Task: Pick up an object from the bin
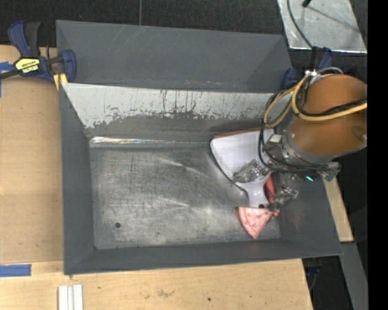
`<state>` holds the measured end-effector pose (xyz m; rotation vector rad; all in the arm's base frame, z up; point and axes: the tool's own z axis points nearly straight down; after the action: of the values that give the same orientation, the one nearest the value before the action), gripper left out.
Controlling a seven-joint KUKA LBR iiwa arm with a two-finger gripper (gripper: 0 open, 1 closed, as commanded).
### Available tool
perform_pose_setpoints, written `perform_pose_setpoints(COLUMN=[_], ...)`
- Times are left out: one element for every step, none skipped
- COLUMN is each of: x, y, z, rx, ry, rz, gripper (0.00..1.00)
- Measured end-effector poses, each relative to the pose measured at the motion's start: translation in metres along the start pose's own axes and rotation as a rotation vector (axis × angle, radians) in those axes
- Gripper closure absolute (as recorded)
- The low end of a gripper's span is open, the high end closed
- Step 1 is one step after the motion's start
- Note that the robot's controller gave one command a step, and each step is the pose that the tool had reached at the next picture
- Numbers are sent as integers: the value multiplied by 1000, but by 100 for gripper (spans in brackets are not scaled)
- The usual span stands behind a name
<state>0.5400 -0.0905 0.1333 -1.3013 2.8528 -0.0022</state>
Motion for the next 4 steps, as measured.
perform_pose_setpoints(x=[53,53,32,2], y=[6,6,26,28], z=[23,23,4,-14], rx=[1,0,-4,-4], ry=[-4,-4,2,0], rz=[-488,-487,-553,-540], gripper=[100,100,100,100])
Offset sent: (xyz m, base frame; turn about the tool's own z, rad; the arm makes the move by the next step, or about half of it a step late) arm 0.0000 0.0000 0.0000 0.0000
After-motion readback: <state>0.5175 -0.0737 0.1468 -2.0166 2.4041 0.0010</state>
